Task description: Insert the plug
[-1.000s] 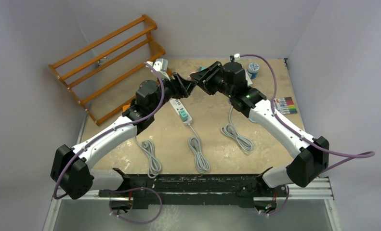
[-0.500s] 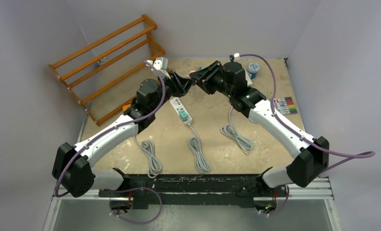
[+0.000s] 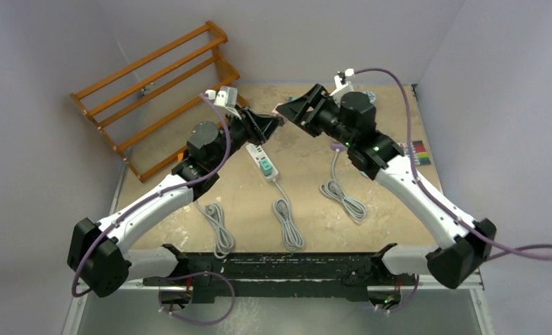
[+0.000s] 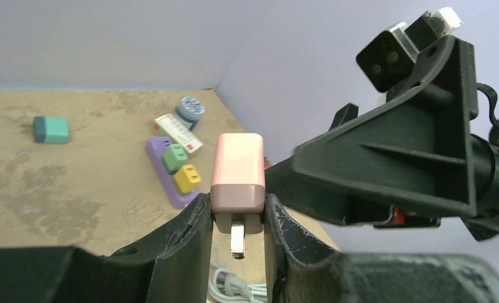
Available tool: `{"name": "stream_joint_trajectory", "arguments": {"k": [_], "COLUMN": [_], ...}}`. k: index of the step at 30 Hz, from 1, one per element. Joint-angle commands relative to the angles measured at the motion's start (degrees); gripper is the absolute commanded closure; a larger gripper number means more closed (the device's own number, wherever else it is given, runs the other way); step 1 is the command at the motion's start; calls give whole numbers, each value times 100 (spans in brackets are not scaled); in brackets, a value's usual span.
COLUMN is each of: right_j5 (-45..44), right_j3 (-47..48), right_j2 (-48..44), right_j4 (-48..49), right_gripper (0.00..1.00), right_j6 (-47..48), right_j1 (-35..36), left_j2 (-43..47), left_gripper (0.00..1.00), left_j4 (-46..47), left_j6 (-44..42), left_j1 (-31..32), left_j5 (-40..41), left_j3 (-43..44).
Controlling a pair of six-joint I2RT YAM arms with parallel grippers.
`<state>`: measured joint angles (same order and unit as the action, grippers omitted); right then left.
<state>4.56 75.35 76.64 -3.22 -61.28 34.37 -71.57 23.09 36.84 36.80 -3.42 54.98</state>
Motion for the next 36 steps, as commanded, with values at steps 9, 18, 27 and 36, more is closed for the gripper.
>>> {"name": "stream_joint_trajectory", "arguments": {"k": [9, 18, 27, 36], "right_j5": [2129, 3064, 3236, 3358], "right_j3": [-859, -1104, -1254, -1180], "right_j2": [-2055, -2255, -2266, -2064], "right_j4": [934, 1409, 2118, 2211], "right_gripper": [38, 43, 43, 72], "right_j6": [3130, 3101, 2701, 2674], "right_j1": [-130, -127, -130, -128], "left_j2": [1070, 850, 828, 839], "left_gripper": [100, 100, 100, 100], "left_j4": [1602, 2476, 2418, 2403], "left_j6": [729, 1501, 1499, 1494], "left_j1": [10, 7, 12, 9], "left_j5": [-2981, -3428, -3518, -3524], "left_j3": [-366, -271, -282, -269]}}
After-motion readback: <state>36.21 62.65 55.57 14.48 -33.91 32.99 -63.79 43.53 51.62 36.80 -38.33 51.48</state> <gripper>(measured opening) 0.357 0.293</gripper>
